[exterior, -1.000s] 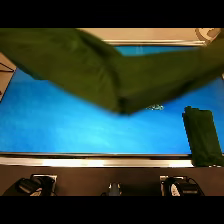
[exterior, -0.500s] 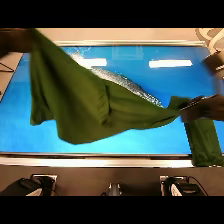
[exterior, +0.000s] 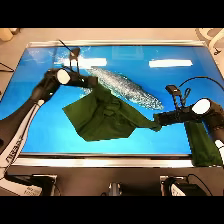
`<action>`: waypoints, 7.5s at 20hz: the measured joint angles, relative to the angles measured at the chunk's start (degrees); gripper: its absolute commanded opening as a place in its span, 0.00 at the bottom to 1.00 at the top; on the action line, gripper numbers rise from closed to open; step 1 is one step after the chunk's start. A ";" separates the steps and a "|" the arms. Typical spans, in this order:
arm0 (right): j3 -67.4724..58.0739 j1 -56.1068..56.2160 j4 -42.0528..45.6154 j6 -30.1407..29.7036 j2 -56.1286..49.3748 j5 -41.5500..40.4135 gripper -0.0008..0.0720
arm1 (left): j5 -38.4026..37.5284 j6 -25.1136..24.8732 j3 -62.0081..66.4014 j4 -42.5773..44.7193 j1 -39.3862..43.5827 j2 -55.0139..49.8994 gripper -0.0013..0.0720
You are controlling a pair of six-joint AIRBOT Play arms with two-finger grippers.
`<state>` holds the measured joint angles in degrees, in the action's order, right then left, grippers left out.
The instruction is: Fold the shirts.
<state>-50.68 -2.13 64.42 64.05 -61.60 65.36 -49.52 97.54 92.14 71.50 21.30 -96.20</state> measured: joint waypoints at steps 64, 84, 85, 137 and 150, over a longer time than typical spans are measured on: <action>34.62 8.68 -20.31 4.26 22.10 -15.85 0.04 | -7.48 -15.26 -57.55 -30.16 -14.62 24.85 0.68; -20.35 8.68 -14.62 -18.25 22.18 -32.30 0.04 | -0.83 -35.15 -14.47 -36.63 -11.26 46.31 0.05; -26.64 8.68 -14.23 -18.71 22.25 -33.11 0.04 | -0.28 -35.21 -7.91 -36.83 -11.91 47.74 0.05; -4.04 7.13 -3.34 -11.43 -13.42 17.57 0.74 | -26.60 -16.11 -60.87 -11.23 -27.98 27.19 0.85; 4.52 22.69 -5.51 -7.41 -15.10 -1.86 0.93 | -17.84 -17.86 -63.84 -16.24 -24.87 28.37 0.05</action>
<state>-46.15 20.56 58.92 56.64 -76.71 63.51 -67.35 79.68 28.29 55.27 -3.57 -67.83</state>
